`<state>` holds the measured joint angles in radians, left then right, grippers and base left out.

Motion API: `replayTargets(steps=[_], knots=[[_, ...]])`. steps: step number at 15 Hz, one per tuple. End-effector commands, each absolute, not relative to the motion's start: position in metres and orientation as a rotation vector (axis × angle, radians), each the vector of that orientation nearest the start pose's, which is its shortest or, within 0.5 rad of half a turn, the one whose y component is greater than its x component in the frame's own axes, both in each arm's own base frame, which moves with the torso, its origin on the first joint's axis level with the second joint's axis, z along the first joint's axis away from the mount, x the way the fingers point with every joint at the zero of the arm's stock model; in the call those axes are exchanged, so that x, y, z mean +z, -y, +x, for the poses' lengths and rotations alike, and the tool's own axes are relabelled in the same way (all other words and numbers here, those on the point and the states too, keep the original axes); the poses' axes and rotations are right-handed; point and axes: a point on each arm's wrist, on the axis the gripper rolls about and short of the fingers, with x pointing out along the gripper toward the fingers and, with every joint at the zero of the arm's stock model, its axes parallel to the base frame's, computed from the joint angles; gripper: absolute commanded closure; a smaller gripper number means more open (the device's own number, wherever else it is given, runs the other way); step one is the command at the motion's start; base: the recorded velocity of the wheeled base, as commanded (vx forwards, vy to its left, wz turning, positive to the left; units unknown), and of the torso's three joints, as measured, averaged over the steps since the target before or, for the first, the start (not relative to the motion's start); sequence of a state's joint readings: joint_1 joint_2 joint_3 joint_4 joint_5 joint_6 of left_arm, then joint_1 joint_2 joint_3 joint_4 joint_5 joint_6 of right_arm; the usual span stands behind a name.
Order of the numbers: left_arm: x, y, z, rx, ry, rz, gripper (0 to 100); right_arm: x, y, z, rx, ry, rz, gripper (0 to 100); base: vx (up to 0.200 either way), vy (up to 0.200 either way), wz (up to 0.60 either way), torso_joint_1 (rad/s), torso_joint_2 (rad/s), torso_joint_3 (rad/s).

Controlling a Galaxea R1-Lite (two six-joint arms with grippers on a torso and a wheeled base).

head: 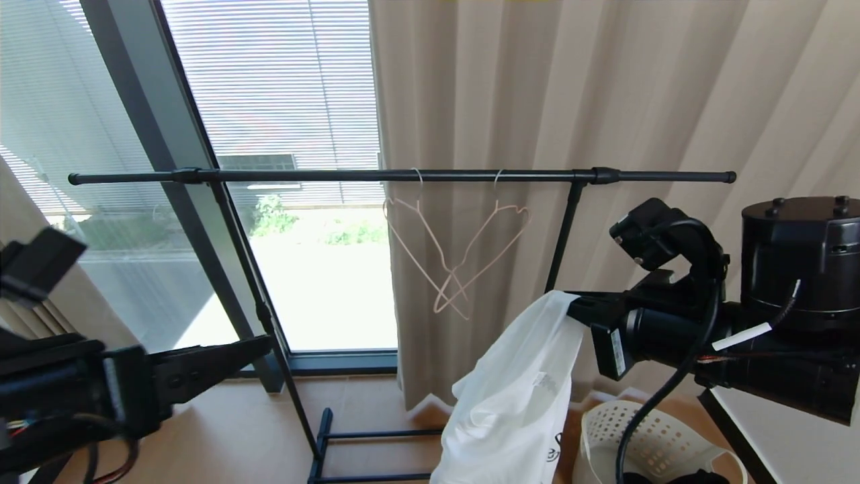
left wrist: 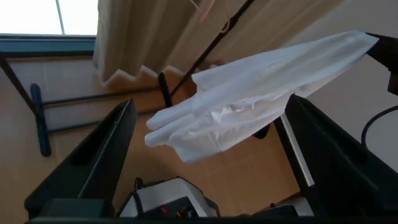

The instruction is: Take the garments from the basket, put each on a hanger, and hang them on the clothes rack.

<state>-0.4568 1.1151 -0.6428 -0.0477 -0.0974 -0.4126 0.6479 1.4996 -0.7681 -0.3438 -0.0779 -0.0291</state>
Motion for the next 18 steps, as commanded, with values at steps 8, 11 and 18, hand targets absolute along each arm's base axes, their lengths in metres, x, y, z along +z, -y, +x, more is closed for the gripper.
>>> replayTargets(steps=[8,11,18], knots=[[0.12,0.177,0.201,-0.729,-0.729,-0.16,0,0.219,-0.191,0.219,0.619,-0.375,-0.172,100,0.0,0.0,0.0,0.0,0.0,0.0],[0.115,0.179,0.195,-0.743,-0.749,-0.148,0,0.217,-0.199,0.22,0.57,-0.382,-0.145,100,0.0,0.0,0.0,0.0,0.0,0.0],[0.109,0.187,0.186,-0.776,-0.773,-0.117,0,0.212,-0.212,0.207,0.622,-0.398,-0.153,100,0.0,0.0,0.0,0.0,0.0,0.0]])
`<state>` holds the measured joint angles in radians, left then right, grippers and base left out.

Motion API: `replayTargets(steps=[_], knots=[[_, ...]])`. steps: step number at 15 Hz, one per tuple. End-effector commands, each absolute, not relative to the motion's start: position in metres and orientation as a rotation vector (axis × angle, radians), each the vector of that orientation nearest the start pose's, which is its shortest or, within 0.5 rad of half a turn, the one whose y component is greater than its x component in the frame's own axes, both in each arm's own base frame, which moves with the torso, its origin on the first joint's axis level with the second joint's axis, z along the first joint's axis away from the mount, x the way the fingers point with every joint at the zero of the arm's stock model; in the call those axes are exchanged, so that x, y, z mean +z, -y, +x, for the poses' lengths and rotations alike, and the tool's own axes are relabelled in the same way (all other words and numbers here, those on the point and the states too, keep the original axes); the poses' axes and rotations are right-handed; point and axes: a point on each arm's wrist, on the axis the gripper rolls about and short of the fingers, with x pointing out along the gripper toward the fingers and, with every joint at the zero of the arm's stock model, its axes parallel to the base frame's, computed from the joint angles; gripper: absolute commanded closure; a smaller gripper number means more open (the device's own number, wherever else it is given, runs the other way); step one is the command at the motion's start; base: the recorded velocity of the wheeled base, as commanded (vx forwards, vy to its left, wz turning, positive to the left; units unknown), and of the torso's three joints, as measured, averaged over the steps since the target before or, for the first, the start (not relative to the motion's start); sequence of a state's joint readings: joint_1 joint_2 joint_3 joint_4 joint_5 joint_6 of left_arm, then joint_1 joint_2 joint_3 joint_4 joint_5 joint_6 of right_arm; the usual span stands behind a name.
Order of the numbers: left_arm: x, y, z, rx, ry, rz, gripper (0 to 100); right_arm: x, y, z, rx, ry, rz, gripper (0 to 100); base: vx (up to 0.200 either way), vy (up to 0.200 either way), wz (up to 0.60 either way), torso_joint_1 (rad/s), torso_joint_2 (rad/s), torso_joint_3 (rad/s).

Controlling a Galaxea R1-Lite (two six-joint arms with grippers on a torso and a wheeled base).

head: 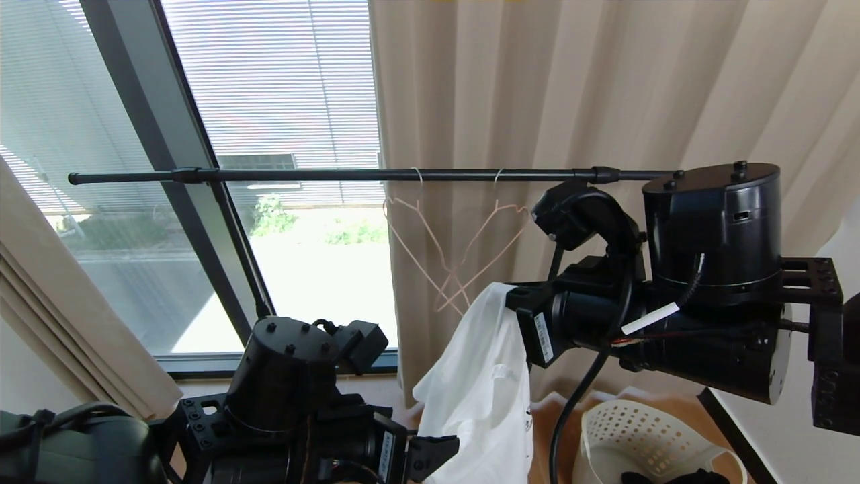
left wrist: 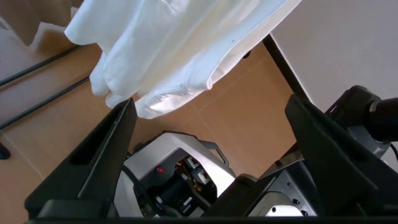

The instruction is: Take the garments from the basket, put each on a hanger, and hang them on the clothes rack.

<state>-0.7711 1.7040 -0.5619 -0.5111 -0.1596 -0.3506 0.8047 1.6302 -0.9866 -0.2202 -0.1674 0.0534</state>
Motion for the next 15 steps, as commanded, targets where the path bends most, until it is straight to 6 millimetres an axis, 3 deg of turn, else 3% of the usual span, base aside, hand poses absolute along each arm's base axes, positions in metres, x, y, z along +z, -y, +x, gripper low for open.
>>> replayTargets(steps=[1,7,15], knots=[[0.109,0.187,0.186,-0.777,-0.774,-0.116,0,0.212,-0.214,0.205,0.629,-0.401,-0.143,100,0.0,0.0,0.0,0.0,0.0,0.0],[0.092,0.195,0.197,-0.686,-0.756,-0.099,0,0.216,-0.221,0.188,0.676,-0.389,-0.141,100,0.0,0.0,0.0,0.0,0.0,0.0],[0.076,0.201,0.209,-0.563,-0.712,-0.07,0,0.231,-0.212,0.169,0.709,-0.343,-0.124,100,0.0,0.0,0.0,0.0,0.0,0.0]])
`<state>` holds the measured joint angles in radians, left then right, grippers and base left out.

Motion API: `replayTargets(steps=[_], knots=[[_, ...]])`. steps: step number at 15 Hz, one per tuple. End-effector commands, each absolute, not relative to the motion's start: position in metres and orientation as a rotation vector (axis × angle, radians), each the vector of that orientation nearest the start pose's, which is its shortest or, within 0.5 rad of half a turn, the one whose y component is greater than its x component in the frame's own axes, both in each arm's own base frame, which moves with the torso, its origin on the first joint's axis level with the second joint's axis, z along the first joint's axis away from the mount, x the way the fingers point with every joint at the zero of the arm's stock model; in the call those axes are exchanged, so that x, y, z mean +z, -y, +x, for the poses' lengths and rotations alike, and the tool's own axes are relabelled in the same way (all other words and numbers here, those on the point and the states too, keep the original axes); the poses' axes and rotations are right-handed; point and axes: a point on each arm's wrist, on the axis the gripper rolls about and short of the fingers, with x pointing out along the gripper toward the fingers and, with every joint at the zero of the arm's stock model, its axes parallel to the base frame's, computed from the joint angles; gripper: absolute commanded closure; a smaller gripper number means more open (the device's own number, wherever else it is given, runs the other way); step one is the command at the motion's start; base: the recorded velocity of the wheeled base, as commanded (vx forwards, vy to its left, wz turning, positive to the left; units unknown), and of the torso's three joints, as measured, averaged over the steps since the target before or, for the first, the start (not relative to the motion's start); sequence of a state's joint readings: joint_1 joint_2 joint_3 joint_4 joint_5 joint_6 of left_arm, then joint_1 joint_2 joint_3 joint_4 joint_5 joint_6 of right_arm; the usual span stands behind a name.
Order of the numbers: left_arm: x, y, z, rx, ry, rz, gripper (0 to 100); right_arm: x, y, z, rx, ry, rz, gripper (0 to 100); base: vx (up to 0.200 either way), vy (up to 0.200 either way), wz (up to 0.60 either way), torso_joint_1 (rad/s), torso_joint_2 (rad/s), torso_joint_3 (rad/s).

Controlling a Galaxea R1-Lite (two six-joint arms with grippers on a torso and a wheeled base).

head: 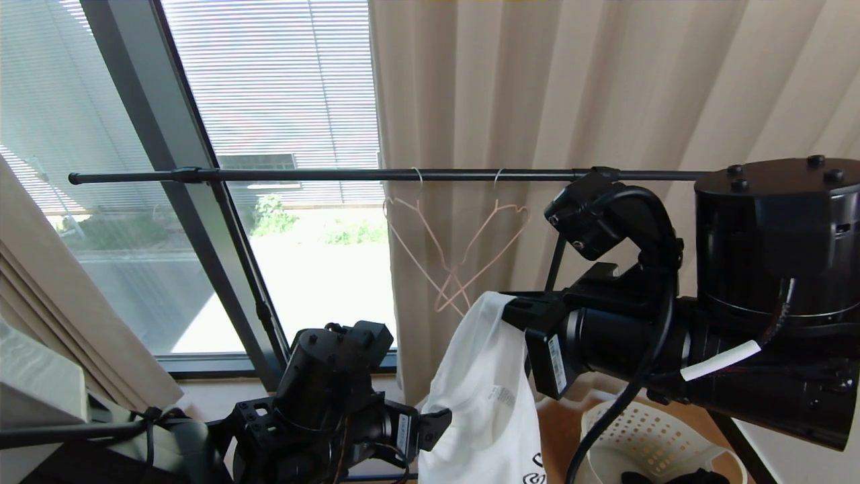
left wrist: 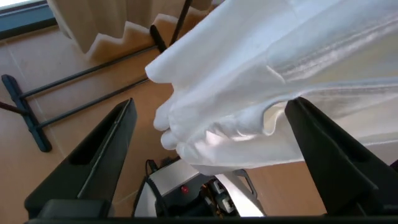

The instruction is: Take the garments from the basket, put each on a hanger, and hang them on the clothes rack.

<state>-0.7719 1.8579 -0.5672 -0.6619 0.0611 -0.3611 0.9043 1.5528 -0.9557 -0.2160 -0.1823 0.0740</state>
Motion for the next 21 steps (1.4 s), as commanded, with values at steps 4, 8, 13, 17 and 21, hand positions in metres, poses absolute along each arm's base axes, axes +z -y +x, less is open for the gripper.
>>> replayTargets(steps=[4,8,13,17,21], knots=[[0.074,0.204,0.212,-0.536,-0.673,-0.091,0,0.232,-0.21,0.165,0.713,-0.339,-0.126,100,0.0,0.0,0.0,0.0,0.0,0.0],[0.076,0.203,0.211,-0.547,-0.644,-0.132,0,0.229,-0.216,0.159,0.744,-0.345,-0.134,100,0.0,0.0,0.0,0.0,0.0,0.0],[0.076,0.206,0.205,-0.578,-0.613,-0.144,0,0.229,-0.219,0.153,0.768,-0.344,-0.138,100,0.0,0.0,0.0,0.0,0.0,0.0],[0.068,0.204,0.189,-0.671,-0.616,-0.125,0,0.23,-0.219,0.154,0.758,-0.333,-0.133,100,0.0,0.0,0.0,0.0,0.0,0.0],[0.054,0.205,0.19,-0.682,-0.638,-0.04,0,0.237,-0.215,0.151,0.76,-0.311,-0.118,100,0.0,0.0,0.0,0.0,0.0,0.0]])
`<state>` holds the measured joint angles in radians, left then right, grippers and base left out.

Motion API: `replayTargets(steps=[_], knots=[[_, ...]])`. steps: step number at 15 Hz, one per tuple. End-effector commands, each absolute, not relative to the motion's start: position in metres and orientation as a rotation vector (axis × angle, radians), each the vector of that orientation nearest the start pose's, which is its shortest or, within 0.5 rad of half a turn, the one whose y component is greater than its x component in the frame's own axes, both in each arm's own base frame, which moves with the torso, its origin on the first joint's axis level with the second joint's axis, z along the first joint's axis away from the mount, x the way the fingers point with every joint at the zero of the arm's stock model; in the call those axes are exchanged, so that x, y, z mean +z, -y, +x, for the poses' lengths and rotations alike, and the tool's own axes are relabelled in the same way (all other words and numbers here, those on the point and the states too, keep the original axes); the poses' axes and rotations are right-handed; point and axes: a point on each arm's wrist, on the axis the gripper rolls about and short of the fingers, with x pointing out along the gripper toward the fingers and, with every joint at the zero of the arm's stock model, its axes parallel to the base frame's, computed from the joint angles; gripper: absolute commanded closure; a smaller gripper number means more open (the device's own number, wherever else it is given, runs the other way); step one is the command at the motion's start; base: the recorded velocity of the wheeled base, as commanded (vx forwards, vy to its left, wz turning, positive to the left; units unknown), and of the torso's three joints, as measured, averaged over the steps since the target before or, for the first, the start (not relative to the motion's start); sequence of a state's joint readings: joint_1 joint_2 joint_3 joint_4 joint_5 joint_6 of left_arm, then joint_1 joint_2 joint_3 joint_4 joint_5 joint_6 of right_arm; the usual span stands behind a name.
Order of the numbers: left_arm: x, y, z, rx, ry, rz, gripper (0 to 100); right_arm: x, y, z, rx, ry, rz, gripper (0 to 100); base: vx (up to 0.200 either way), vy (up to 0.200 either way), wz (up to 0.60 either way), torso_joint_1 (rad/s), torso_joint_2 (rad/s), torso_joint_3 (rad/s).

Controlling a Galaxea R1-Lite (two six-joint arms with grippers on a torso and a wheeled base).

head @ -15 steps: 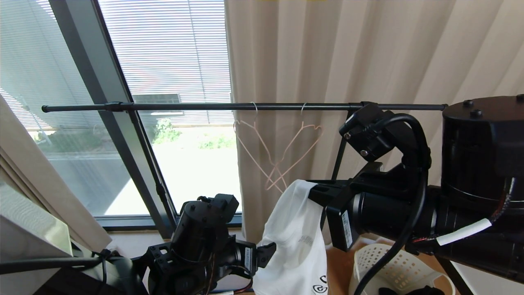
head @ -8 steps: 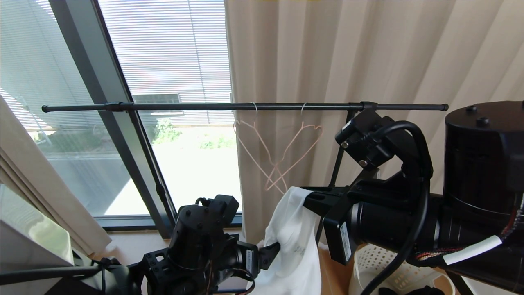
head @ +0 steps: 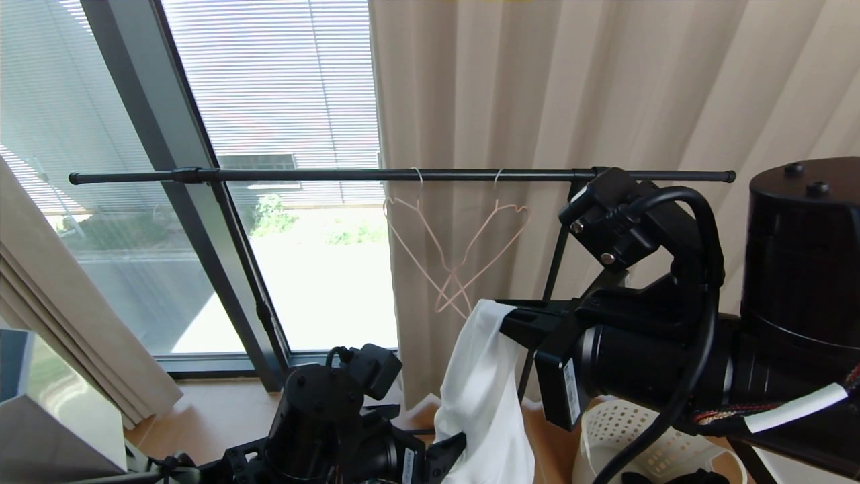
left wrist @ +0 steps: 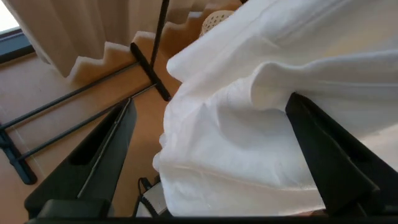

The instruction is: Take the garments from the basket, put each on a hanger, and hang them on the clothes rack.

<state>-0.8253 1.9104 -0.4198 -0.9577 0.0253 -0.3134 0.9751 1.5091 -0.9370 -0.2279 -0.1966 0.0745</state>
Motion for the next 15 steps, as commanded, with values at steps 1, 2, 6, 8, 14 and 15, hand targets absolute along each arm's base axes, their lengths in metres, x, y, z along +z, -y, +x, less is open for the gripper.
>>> replayTargets(steps=[1,2,6,8,14,15], knots=[[0.052,0.205,0.19,-0.681,-0.642,-0.031,0,0.239,-0.214,0.15,0.761,-0.306,-0.115,100,0.0,0.0,0.0,0.0,0.0,0.0],[0.05,0.205,0.191,-0.68,-0.647,-0.027,0,0.24,-0.213,0.15,0.76,-0.303,-0.113,100,0.0,0.0,0.0,0.0,0.0,0.0],[0.051,0.204,0.195,-0.668,-0.641,-0.035,0,0.244,-0.209,0.147,0.751,-0.292,-0.11,100,0.0,0.0,0.0,0.0,0.0,0.0],[0.053,0.203,0.195,-0.666,-0.633,-0.045,0,0.244,-0.209,0.148,0.748,-0.292,-0.109,100,0.0,0.0,0.0,0.0,0.0,0.0],[0.073,0.203,0.196,-0.689,-0.531,-0.142,0,0.235,-0.215,0.149,0.756,-0.321,-0.129,100,0.0,0.0,0.0,0.0,0.0,0.0],[0.07,0.205,0.199,-0.684,-0.533,-0.149,0,0.234,-0.217,0.147,0.767,-0.323,-0.133,100,0.0,0.0,0.0,0.0,0.0,0.0]])
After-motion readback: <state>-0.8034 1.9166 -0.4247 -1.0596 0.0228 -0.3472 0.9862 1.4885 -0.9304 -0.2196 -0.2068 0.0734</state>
